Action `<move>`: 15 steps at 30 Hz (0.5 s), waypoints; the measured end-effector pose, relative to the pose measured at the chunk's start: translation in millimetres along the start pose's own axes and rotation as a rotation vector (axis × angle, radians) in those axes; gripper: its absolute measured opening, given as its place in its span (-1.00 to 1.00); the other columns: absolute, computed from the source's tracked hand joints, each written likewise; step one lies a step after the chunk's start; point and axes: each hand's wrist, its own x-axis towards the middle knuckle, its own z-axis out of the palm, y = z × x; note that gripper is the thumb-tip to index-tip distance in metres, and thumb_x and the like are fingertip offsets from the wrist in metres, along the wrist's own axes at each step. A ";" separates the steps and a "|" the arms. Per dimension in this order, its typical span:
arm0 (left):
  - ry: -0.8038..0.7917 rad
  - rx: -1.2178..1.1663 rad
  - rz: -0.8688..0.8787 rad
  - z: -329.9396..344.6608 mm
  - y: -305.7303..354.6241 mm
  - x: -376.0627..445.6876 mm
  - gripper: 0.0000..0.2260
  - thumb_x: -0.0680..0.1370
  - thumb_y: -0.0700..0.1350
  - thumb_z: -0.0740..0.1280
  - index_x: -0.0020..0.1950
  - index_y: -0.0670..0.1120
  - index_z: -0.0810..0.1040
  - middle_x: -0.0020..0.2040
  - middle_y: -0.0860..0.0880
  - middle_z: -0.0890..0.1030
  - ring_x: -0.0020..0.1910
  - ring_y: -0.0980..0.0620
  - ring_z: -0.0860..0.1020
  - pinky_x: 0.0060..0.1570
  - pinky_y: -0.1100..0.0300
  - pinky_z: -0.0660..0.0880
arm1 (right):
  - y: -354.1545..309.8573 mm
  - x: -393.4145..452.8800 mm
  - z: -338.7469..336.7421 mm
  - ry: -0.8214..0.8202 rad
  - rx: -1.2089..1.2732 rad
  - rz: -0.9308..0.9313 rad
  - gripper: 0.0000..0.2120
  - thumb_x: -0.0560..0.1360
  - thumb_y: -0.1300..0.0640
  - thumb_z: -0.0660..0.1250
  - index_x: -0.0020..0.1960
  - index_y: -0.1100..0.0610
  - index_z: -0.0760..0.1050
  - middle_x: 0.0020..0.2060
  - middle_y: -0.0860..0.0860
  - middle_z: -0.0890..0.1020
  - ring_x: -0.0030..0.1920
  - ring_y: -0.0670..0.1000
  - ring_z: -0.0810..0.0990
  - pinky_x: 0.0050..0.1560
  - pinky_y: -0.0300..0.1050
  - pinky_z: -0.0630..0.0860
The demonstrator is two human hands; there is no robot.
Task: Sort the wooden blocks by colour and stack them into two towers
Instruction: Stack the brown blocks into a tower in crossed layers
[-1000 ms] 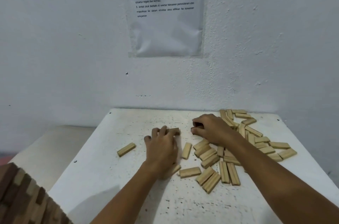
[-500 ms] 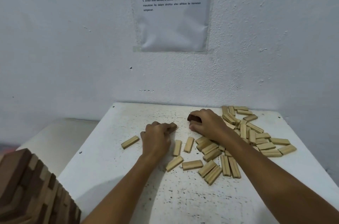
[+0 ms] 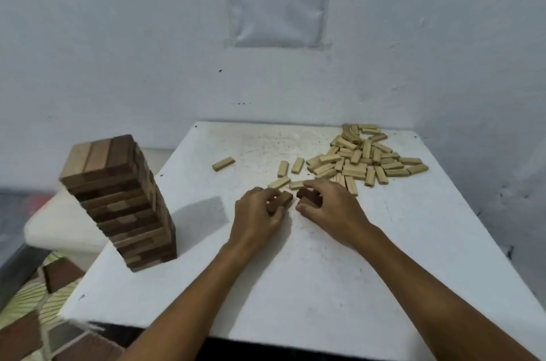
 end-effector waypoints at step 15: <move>-0.196 0.013 0.097 -31.3 -2.5 -120.1 -0.61 0.39 0.06 0.30 0.18 0.02 0.66 0.16 0.04 0.57 0.06 0.10 0.56 0.22 0.09 0.42 | -33.8 -121.2 19.4 -0.070 -0.003 0.033 -0.64 0.57 -0.11 0.27 0.23 0.07 0.58 0.12 0.01 0.42 0.07 0.06 0.53 0.10 -0.04 0.48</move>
